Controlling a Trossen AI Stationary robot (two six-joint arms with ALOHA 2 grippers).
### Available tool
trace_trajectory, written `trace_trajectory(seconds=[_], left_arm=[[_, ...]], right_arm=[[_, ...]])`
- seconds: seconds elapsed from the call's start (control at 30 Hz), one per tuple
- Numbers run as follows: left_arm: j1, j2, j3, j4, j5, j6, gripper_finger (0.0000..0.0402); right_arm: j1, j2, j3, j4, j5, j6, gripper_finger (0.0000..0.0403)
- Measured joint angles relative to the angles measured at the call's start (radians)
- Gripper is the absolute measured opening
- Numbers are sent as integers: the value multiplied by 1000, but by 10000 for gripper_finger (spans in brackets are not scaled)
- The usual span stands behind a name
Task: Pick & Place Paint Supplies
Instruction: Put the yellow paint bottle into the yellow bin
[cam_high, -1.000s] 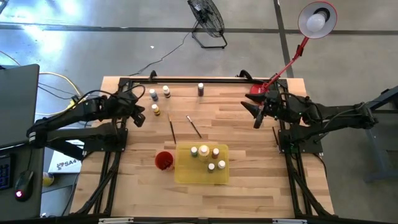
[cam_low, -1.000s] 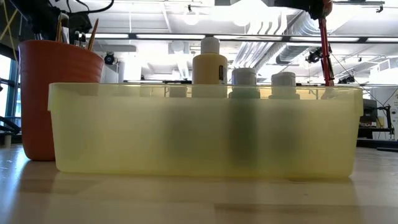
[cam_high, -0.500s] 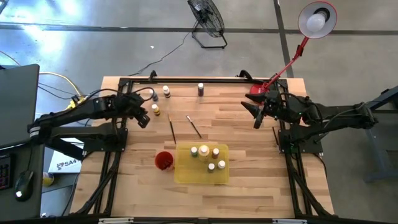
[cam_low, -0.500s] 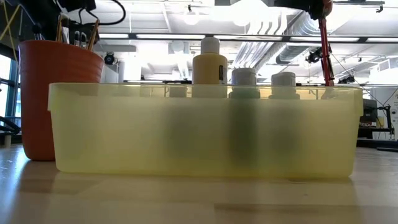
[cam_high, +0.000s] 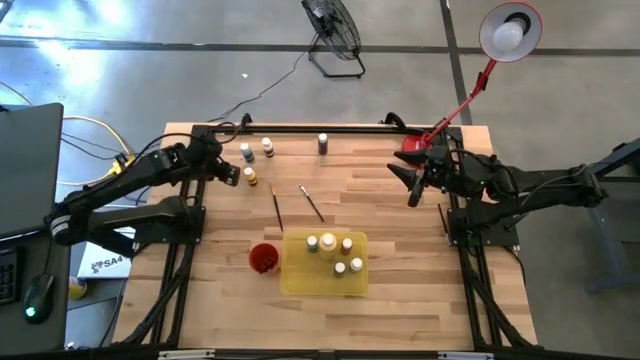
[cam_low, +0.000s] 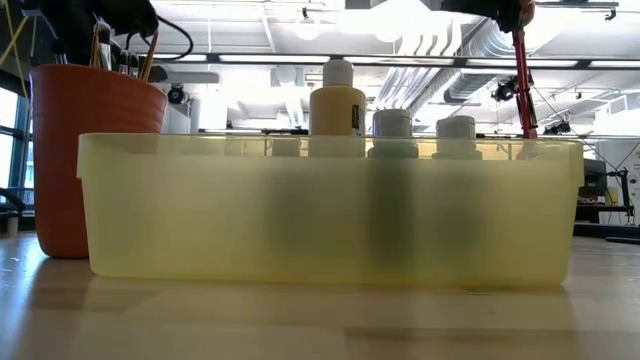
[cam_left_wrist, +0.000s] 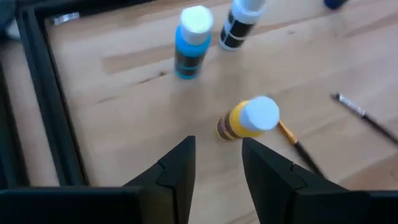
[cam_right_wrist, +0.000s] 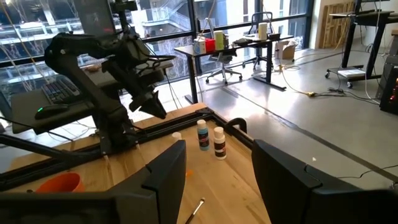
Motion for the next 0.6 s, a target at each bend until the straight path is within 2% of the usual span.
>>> trace_trajectory(seconds=[0.17, 0.4, 0.6], left_arm=[[20, 54, 0, 75, 103, -39, 130], [20, 243, 0, 95, 136, 22, 130], [20, 359, 38, 98, 296, 79, 130]], right_arm=[[0, 0, 0, -1, 0, 2, 174], [0, 0, 0, -6, 0, 2, 174], [0, 0, 0, -14, 0, 22, 174]])
